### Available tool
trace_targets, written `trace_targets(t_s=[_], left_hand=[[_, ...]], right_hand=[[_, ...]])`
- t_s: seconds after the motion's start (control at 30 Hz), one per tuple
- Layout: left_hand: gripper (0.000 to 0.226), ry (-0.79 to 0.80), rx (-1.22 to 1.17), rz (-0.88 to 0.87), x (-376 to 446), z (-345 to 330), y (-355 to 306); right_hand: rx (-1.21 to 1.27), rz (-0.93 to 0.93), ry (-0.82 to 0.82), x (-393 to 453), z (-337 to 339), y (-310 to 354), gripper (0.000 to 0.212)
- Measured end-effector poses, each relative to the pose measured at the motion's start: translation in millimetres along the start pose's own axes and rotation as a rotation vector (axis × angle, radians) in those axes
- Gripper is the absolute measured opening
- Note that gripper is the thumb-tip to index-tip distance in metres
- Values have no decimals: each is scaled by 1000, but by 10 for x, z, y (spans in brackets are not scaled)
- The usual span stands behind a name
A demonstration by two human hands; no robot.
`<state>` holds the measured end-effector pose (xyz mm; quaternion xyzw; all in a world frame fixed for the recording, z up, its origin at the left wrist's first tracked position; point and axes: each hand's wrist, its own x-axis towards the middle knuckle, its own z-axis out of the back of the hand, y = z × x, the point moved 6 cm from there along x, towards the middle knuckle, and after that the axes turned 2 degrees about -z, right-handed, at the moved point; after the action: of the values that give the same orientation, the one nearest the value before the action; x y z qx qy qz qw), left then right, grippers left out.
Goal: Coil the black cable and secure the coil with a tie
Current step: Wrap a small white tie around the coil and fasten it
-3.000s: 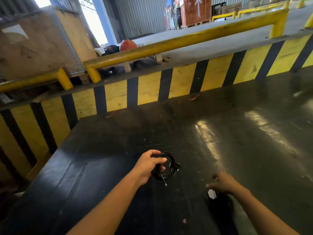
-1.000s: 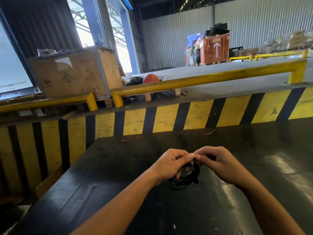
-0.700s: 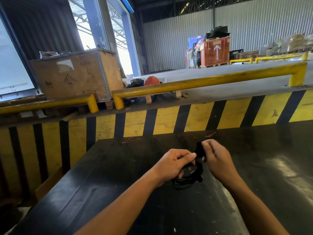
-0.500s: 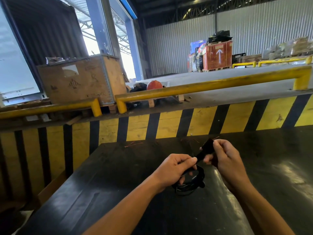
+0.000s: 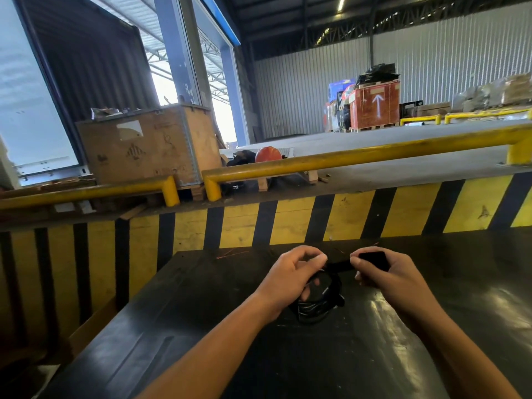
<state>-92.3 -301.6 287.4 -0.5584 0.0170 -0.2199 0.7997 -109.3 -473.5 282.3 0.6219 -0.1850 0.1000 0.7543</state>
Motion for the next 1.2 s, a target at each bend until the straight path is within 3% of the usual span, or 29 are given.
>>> trace_targets(t_s=[0.1, 0.23, 0.4, 0.5, 0.67, 0.87, 1.2], left_hand=[[26, -115, -136, 103, 40, 70, 44], [26, -139, -139, 92, 59, 0, -42], [29, -111, -70, 60, 61, -68, -117], [33, -73, -109, 54, 42, -74, -145], [58, -92, -9, -49, 17, -52, -121], [27, -104, -90, -86, -9, -48, -93], [21, -198, -262, -140, -19, -8, -114]], right_hand=[[-127, 63, 44, -4, -85, 71, 11], [-401, 111, 79, 33, -286, 63, 38], [-628, 259, 61, 59, -386, 195, 29], [-617, 271, 4, 79, -368, 248, 18], [-518, 189, -158, 140, -143, 297, 13], [-411, 115, -236, 160, 12, 356, 17], [-315, 29, -194, 194, -14, 272, 22]])
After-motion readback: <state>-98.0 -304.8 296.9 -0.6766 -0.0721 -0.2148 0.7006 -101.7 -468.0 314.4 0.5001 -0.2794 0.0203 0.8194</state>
